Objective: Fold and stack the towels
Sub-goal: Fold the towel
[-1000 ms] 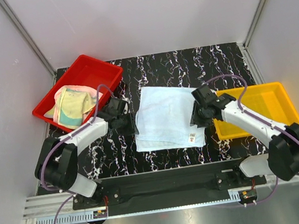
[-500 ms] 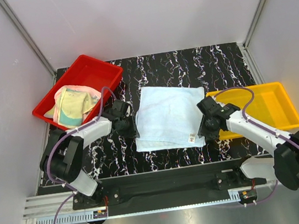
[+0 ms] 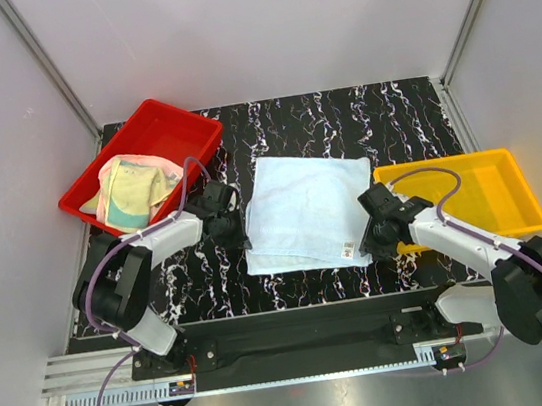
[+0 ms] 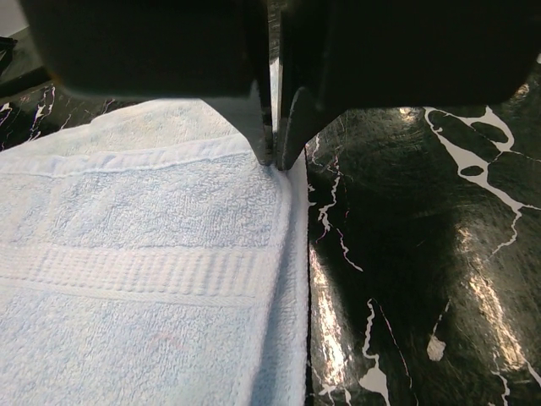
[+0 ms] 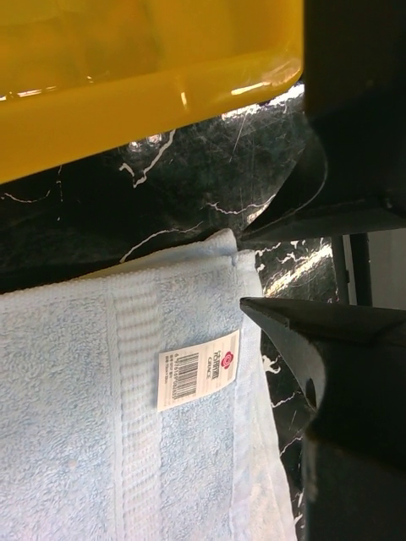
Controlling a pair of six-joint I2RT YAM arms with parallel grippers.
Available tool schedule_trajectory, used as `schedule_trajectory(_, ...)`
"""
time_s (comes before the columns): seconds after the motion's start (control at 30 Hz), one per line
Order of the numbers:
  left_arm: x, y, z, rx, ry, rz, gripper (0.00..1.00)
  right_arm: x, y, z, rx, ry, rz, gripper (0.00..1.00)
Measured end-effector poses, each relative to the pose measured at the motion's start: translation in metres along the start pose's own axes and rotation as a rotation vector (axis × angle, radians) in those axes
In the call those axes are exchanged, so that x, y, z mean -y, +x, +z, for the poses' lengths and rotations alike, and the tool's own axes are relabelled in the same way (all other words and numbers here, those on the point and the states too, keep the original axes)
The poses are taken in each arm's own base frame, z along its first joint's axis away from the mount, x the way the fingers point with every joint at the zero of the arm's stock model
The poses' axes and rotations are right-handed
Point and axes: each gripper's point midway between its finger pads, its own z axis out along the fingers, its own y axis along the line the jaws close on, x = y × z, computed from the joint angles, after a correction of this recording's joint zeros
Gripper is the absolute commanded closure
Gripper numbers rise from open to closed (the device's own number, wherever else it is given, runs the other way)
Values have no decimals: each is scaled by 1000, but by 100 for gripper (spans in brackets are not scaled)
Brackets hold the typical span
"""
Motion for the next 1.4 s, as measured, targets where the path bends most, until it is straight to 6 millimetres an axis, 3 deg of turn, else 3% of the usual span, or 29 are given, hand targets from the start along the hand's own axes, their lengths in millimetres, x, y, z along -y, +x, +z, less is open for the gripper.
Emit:
schedule_trajectory(0.7,0,1,-3,-16,-10,-4,100,-6,-3,18,11,-14,5,67)
schedule_trajectory(0.77,0,2,-4,-18,-12,-5,100,-6,-2,19,11,-14,6,70)
schedule_trajectory(0.87,-1,2,-5,-19,-12,-6,100,-6,-2,21,11,-15,8,85)
schedule_trajectory(0.97,0,2,-6,-17,-11,-5,100,-7,-2,21,13,-16,12,91)
schedule_trajectory(1.4,19,-21,-31,50,20,-19,100,-15,-13,9,30,-22,-3,98)
